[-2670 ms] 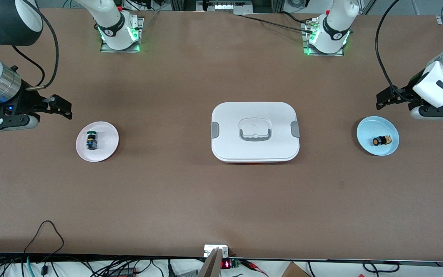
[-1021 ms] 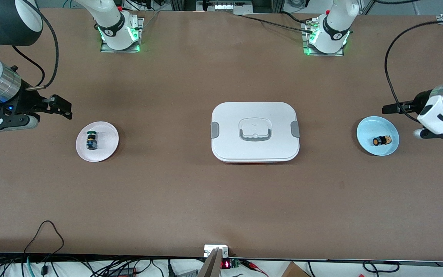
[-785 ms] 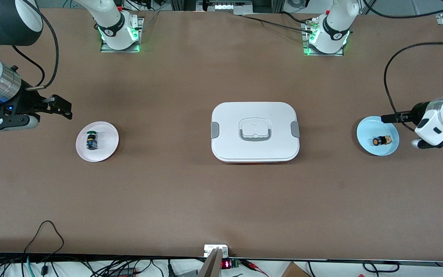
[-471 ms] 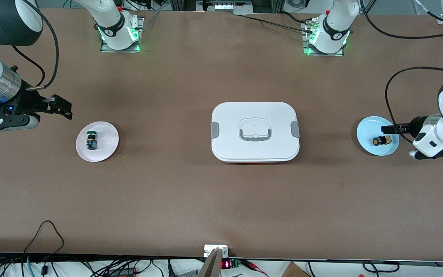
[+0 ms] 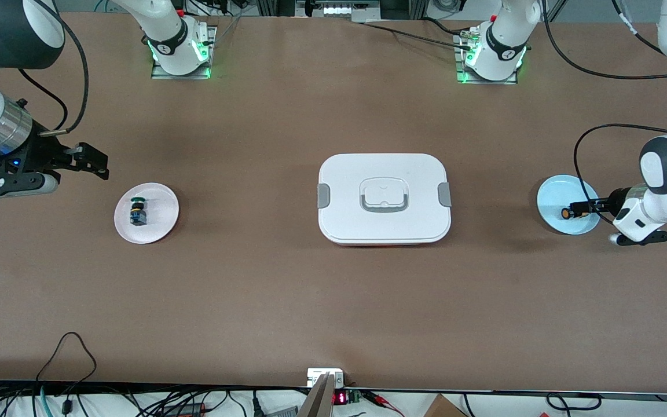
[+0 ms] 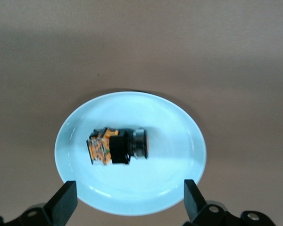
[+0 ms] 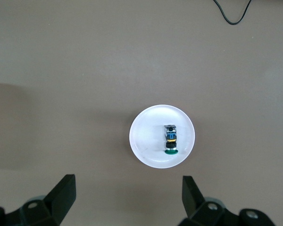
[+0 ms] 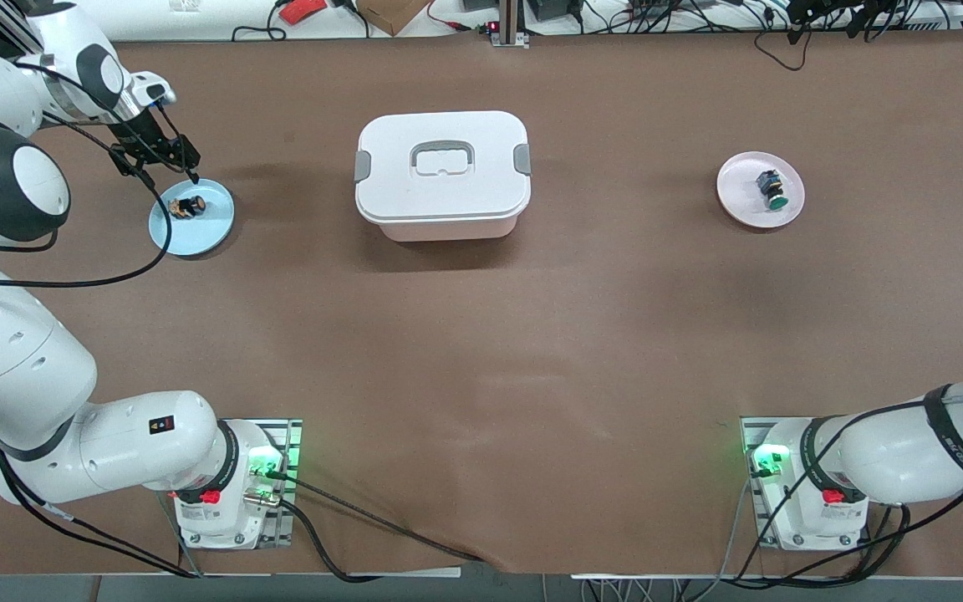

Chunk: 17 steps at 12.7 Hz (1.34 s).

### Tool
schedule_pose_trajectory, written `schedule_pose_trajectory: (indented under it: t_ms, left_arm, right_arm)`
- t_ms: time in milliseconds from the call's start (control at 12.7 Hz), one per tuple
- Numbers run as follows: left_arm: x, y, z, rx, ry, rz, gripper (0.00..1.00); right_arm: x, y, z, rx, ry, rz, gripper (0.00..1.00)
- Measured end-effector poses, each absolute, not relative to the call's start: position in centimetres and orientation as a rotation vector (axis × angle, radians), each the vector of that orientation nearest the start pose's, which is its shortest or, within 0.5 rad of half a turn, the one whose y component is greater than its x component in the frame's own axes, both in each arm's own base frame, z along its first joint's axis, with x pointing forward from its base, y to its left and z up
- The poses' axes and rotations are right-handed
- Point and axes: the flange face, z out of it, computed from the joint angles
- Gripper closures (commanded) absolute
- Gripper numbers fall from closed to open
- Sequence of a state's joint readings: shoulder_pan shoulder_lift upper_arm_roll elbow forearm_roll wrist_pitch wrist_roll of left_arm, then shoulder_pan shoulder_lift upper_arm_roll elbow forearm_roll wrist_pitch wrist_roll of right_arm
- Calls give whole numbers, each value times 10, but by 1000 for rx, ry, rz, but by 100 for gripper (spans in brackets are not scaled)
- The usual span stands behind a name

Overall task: Transfer orange switch to right arm and place
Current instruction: 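Lower the left gripper over the orange switch on the blue plate, then close the left gripper on the orange switch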

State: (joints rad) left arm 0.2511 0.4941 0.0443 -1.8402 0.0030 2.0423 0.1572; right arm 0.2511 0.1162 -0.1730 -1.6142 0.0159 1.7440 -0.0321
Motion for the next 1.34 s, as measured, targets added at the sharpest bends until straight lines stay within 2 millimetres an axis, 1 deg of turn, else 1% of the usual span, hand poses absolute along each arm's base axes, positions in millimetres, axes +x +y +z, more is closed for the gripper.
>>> schedule_pose_trajectory:
  t_ms: [157,314,550,707,785,864,1099,1178,1257,1335]
  left_arm:
    - [583,184,220,-3148,-192,441,2]
    - [580,190,206,-3149,-198,446,2]
    - [576,190,192,-3150,-197,460,4]
    - [575,189,186,-3150,-196,476,8]
    - [574,189,183,-3150,-195,484,14]
    - [573,189,180,-3150,-195,490,24]
    - [571,190,173,-3150,-198,509,44]
    - [571,190,174,-3150,-200,507,51]
    - [571,191,174,-3150,-201,505,55]
    - [572,191,174,-3151,-200,504,56]
  right_arm:
    - [598,53,553,-3141,-171,-25,0]
    - [598,53,553,-3141,-171,-31,0]
    - [598,53,553,-3141,-171,-32,0]
    - [598,53,553,-3141,-170,-33,0]
    - [598,53,553,-3141,-170,-33,0]
    - [598,53,553,-3141,-170,-33,0]
    - [598,54,553,-3140,-172,-34,0]
    - [598,54,554,-3140,-174,-34,0]
    - [598,55,554,-3140,-174,-34,0]
    - [598,55,554,-3140,-175,-35,0]
